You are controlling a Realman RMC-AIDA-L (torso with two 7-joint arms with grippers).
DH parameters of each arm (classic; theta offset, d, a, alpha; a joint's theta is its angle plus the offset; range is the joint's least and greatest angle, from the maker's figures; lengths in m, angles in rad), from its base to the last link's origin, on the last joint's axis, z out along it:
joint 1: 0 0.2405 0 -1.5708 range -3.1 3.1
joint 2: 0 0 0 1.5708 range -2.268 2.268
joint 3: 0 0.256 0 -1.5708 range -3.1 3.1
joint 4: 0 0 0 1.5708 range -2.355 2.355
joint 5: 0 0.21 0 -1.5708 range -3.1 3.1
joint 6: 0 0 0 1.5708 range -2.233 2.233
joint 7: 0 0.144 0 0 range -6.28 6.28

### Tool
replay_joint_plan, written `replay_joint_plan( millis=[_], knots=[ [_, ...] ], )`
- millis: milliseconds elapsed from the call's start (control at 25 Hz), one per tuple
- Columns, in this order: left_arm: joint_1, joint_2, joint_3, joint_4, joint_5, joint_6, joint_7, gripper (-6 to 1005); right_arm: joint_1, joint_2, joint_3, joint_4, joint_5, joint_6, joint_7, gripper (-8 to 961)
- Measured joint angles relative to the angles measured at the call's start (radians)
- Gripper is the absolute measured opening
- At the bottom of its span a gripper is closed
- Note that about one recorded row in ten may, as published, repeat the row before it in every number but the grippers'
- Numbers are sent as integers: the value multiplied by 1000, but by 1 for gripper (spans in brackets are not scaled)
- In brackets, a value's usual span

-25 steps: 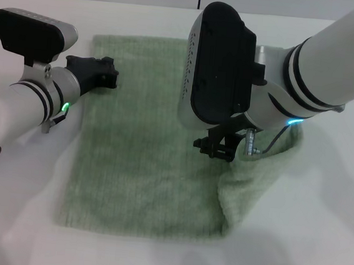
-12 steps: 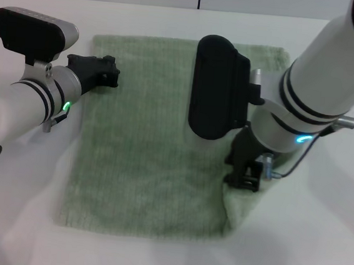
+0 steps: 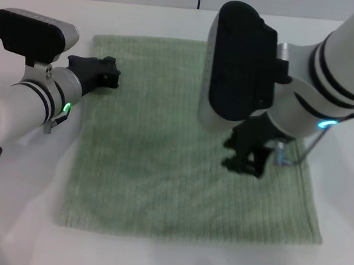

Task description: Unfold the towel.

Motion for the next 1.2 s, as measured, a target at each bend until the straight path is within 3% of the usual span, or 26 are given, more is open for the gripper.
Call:
replay_joint_plan(
  millis=[160,200,240,320,360,440,480,560,600,640,680,720,760,840,880,1040,1200],
  knots=[
    [3,0,0,-2,0,0,0,30,-66,6,-40,-31,-83,-191,-1,256],
    [3,0,0,-2,0,0,0,33,-113,9,-37,-41,-99,-347,6,256],
    [7,0,0,-3,0,2,0,35,-113,9,-37,-41,-99,-347,6,256],
    [26,0,0,-19,0,31,0,41,-192,10,-34,-44,-100,-593,17,257],
    [26,0,0,-19,0,31,0,43,-192,10,-34,-44,-100,-593,17,257],
    [80,3,-5,-62,0,117,1,49,-255,11,-35,-47,-100,-786,18,257],
    [154,9,-13,-102,0,264,1,51,-314,12,-46,-40,-96,-983,18,257],
    [207,13,-19,-107,0,427,3,56,-337,12,-56,-32,-94,-1064,18,256],
    [232,14,-25,-107,0,516,4,59,-358,12,-69,-17,-92,-1157,17,256],
    [232,14,-25,-107,0,516,4,62,-377,12,-85,1,-92,-1244,17,256],
    [260,14,-37,-97,0,616,6,64,-406,12,-117,42,-91,-1409,17,256],
    [260,14,-37,-97,0,616,6,67,-406,12,-117,42,-91,-1409,17,262],
    [299,14,-63,-79,0,761,7,70,-414,12,-134,61,-91,-1473,16,268],
    [315,13,-84,-61,0,838,4,75,-426,12,-171,100,-93,-1605,15,279],
    [315,13,-84,-61,0,838,4,78,-427,12,-194,129,-102,-1692,13,285],
    [337,5,-129,-11,0,973,2,88,-414,12,-217,173,-103,-1795,16,309],
    [338,5,-131,-4,0,987,5,99,-416,12,-243,261,-76,-2010,32,326]
  ],
)
